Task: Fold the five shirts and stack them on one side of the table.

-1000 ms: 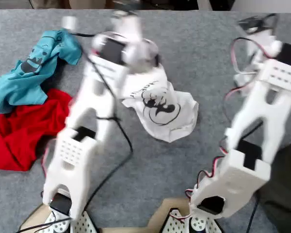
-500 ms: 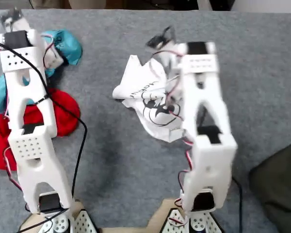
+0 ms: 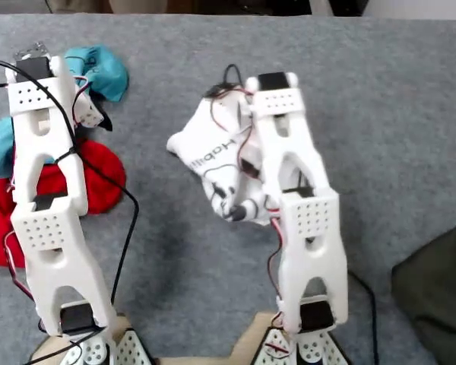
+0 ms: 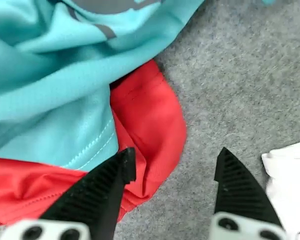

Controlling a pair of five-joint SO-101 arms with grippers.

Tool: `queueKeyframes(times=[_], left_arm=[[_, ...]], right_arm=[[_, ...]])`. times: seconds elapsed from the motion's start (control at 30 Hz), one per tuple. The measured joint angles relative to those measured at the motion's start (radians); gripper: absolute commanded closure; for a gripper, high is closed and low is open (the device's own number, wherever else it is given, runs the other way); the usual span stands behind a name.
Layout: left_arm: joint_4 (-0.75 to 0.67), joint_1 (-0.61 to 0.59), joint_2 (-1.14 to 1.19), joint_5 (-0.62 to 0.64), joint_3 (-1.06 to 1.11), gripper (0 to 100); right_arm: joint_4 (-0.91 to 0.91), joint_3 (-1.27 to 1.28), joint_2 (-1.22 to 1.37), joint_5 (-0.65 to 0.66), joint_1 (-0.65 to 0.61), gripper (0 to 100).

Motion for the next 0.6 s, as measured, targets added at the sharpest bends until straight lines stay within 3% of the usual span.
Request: queueKeyframes(times=[0.33,0.6], left_arm=[[-0.089,-0.199,0.0,-0.002,0.0,73],[-0.092,-0.308,0.0,0.0,0.0,73]], right_arm=[[-0.018,0.417,-0.324,0.0,-0.387,98.0],[-0.034,0.618,-0.528,0.041,-0.425,65.4]])
